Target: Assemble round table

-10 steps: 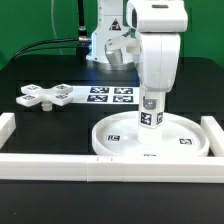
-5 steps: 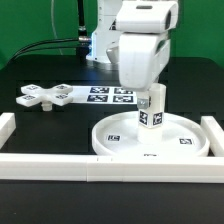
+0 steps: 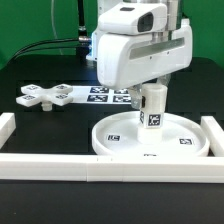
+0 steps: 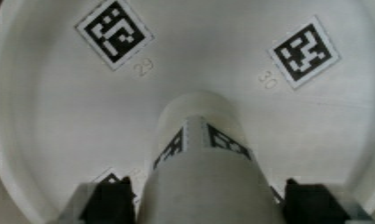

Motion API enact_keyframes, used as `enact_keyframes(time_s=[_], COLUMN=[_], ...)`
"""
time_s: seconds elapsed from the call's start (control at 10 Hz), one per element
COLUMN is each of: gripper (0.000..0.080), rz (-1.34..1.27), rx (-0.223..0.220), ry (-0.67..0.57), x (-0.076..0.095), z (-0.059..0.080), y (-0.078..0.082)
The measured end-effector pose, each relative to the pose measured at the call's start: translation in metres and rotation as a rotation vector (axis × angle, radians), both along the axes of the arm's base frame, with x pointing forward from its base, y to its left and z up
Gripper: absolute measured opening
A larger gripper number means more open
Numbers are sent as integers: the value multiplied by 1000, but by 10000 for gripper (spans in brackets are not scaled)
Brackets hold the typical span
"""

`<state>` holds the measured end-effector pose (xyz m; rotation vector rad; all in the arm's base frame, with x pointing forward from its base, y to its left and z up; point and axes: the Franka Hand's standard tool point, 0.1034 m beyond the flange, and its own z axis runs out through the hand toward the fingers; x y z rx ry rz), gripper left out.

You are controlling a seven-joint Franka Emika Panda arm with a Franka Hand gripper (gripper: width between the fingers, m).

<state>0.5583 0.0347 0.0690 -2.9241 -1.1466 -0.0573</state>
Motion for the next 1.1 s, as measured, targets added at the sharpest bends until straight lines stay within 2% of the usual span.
enact_keyframes(time_s=[0.1,0.3,0.5,0.7,1.1], gripper=[414,414,412,411,401], rz=[-72,-396,-681,-887,-1101], rx=[8,57,88,98,117], ry=[2,16,20,36,55], x=[0,-3,-6,-7,-8], z=[0,-2,-5,-6,-7], y=[0,-1,3,8,11])
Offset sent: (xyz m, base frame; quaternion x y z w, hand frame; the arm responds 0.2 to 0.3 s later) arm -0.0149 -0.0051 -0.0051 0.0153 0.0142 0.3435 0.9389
